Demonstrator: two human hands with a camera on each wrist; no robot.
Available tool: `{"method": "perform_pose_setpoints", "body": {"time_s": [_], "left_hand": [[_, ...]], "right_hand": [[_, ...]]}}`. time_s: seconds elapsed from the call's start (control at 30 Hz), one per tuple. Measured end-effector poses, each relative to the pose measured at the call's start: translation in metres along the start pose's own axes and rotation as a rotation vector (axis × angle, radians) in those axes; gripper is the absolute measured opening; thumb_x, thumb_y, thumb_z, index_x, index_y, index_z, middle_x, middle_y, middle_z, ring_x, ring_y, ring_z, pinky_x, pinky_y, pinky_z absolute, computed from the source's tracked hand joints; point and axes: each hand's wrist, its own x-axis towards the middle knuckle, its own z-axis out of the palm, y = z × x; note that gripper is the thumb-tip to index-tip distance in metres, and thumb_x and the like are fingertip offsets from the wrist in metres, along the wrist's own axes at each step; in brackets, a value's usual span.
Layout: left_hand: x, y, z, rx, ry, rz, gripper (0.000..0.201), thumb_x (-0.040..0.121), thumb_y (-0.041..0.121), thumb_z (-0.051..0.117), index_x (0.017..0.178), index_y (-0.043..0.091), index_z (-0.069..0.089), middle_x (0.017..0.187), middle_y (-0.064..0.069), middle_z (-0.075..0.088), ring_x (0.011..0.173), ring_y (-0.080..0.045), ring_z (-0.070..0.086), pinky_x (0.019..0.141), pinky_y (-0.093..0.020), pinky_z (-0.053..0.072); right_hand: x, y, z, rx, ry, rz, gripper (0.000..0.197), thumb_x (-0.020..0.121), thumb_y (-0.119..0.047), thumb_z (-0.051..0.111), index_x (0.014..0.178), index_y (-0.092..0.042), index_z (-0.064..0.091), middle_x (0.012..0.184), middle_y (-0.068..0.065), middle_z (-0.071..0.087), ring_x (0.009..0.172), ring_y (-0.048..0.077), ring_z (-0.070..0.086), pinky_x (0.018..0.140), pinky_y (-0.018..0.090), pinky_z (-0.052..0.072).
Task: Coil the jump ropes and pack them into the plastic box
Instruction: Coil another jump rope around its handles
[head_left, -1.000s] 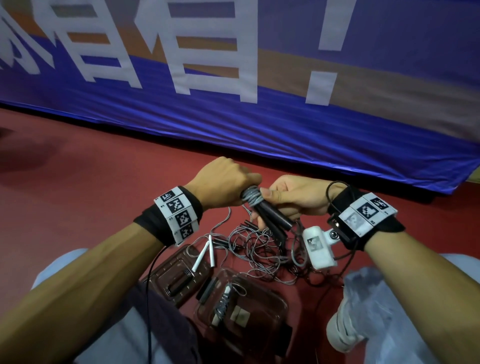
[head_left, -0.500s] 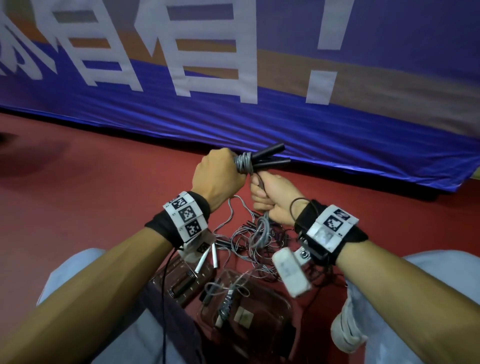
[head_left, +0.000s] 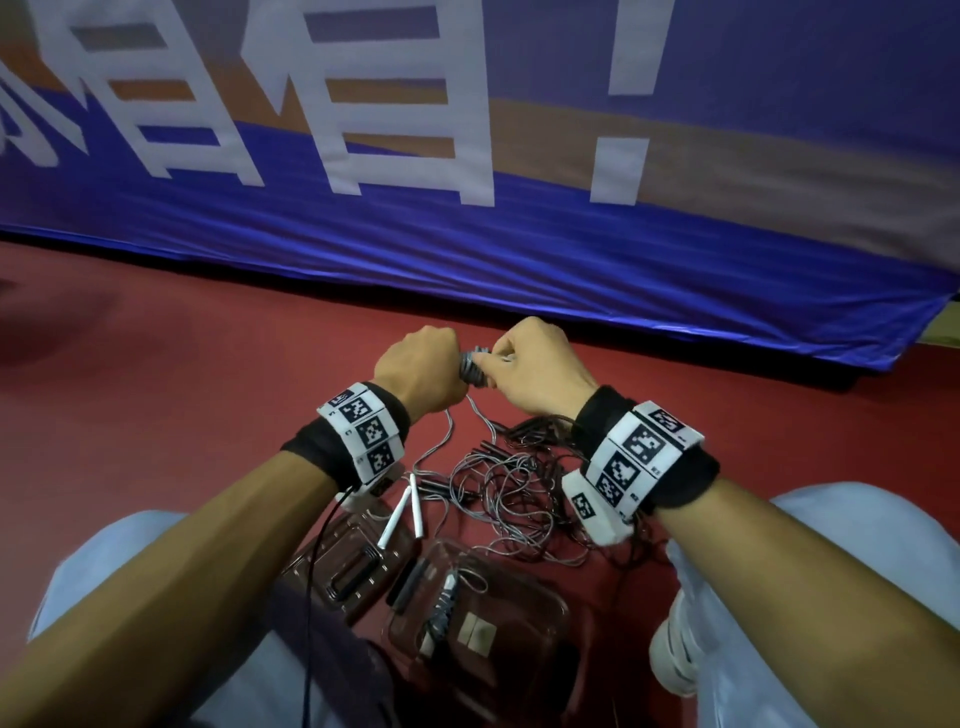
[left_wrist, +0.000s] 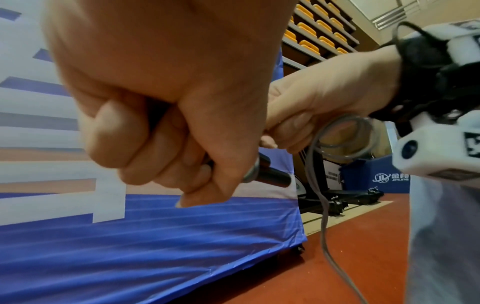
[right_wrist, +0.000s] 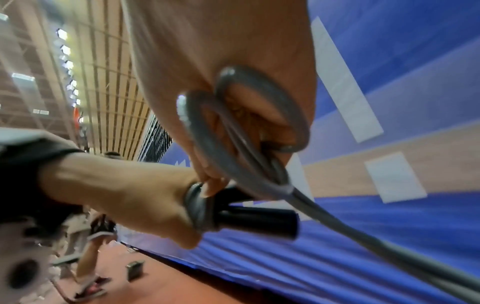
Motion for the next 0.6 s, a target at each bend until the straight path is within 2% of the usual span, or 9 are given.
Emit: {"method": "perform_pose_setpoints", "body": {"time_s": [0.07,0.17,0.23,0.3,0.37,0.43,0.53,0.6], "left_hand": [[0.001,-0.002,0.001,0.063,-0.031,0.071,0.019,0.084,0.030,0.065,0.079,0.015,0.055,0.089,-0.011,0.067,0.077,-0.036,0.064,0.061,-0.034,0.043],[0.000,-0.005,-0.001,0.161,-0.071,0.227,0.024,0.086,0.038,0.062,0.085,0.014,0.064,0.087,-0.010,0.067,0.077,-0.036,0.066,0.059,-0.034,0.044],[-0.001,-0.007,-0.006,0.220,-0.049,0.324,0.025,0.086,0.039,0.060,0.083,0.015,0.067,0.083,-0.009,0.068,0.074,-0.036,0.066,0.058,-0.033,0.043],[-0.001,-0.009,-0.015,0.262,-0.002,0.406,0.022,0.085,0.037,0.060,0.083,0.017,0.068,0.080,-0.009,0.068,0.074,-0.037,0.066,0.058,-0.032,0.041],[-0.002,-0.013,-0.027,0.287,0.050,0.480,0.020,0.086,0.037,0.060,0.084,0.018,0.068,0.078,-0.009,0.069,0.074,-0.038,0.065,0.059,-0.032,0.037],[-0.003,-0.017,-0.039,0.300,0.128,0.547,0.020,0.086,0.037,0.063,0.084,0.018,0.067,0.075,-0.009,0.069,0.071,-0.039,0.065,0.058,-0.031,0.034],[-0.006,-0.023,-0.049,0.299,0.219,0.636,0.016,0.076,0.028,0.073,0.078,0.015,0.063,0.066,-0.008,0.066,0.056,-0.037,0.062,0.051,-0.030,0.033],[-0.005,-0.026,-0.050,0.253,0.255,0.674,0.015,0.072,0.026,0.070,0.077,0.014,0.062,0.064,-0.006,0.064,0.052,-0.036,0.059,0.047,-0.031,0.039]], "right_hand": [[-0.002,0.002,-0.010,-0.113,0.005,-0.100,0.049,0.091,-0.048,0.073,0.060,-0.009,0.067,0.048,-0.001,0.049,0.049,0.020,0.043,0.050,0.029,0.033],[-0.005,0.002,-0.026,-0.314,0.039,-0.162,0.060,0.069,-0.073,0.077,0.057,-0.016,0.065,0.051,-0.002,0.055,0.055,0.020,0.055,0.051,0.029,0.039],[-0.006,0.003,-0.032,-0.405,0.074,-0.174,0.074,0.056,-0.086,0.072,0.055,-0.013,0.060,0.050,-0.002,0.054,0.055,0.022,0.056,0.053,0.031,0.043],[-0.006,0.002,-0.034,-0.471,0.117,-0.188,0.090,0.049,-0.098,0.062,0.052,-0.009,0.048,0.045,-0.002,0.044,0.049,0.025,0.047,0.054,0.033,0.043],[-0.006,0.000,-0.037,-0.510,0.154,-0.220,0.094,0.048,-0.103,0.056,0.050,-0.012,0.033,0.045,-0.002,0.030,0.047,0.025,0.034,0.055,0.034,0.041],[-0.008,-0.003,-0.039,-0.514,0.162,-0.258,0.092,0.051,-0.104,0.052,0.052,-0.015,0.026,0.048,-0.003,0.022,0.049,0.023,0.024,0.056,0.034,0.039],[-0.008,-0.005,-0.040,-0.482,0.120,-0.269,0.092,0.055,-0.105,0.045,0.054,-0.016,0.023,0.049,-0.003,0.020,0.049,0.021,0.022,0.052,0.033,0.033],[-0.006,-0.002,-0.039,-0.388,0.068,-0.265,0.091,0.061,-0.104,0.038,0.050,-0.014,0.025,0.044,-0.004,0.021,0.045,0.019,0.023,0.050,0.034,0.030]]}}
